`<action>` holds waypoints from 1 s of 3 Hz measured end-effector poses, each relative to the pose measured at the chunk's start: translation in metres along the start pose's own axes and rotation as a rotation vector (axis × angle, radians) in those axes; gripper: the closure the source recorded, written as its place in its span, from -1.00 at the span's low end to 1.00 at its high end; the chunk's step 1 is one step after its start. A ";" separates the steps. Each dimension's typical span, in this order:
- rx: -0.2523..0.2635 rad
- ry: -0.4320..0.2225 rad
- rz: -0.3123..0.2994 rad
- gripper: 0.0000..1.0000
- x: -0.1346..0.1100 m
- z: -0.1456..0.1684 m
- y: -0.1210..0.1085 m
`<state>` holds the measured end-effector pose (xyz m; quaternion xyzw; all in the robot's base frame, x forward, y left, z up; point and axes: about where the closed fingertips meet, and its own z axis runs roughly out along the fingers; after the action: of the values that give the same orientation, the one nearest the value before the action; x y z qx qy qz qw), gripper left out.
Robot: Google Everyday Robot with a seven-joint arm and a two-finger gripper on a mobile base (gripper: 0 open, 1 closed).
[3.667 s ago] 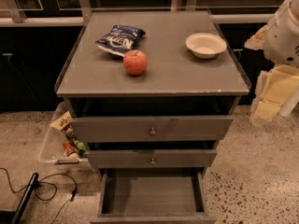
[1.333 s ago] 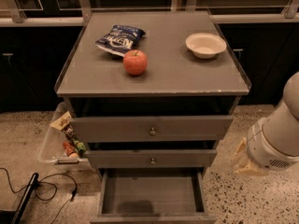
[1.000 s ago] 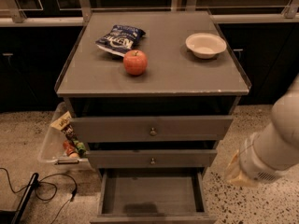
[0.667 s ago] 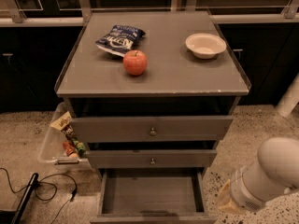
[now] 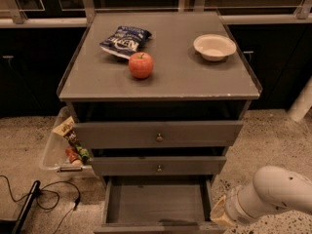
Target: Close bottom drawer
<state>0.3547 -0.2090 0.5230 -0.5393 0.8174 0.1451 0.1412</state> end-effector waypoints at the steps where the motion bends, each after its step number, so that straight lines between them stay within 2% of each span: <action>1: 0.000 0.000 0.000 1.00 0.000 0.000 0.000; 2: -0.021 -0.006 0.023 1.00 0.004 0.035 0.005; 3: -0.061 0.004 0.047 1.00 0.024 0.109 0.024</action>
Offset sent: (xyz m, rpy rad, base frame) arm -0.0093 0.0324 -0.0931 0.0420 0.0649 -0.0421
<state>0.3318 -0.1780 0.4160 -0.5244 0.8253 0.1722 0.1194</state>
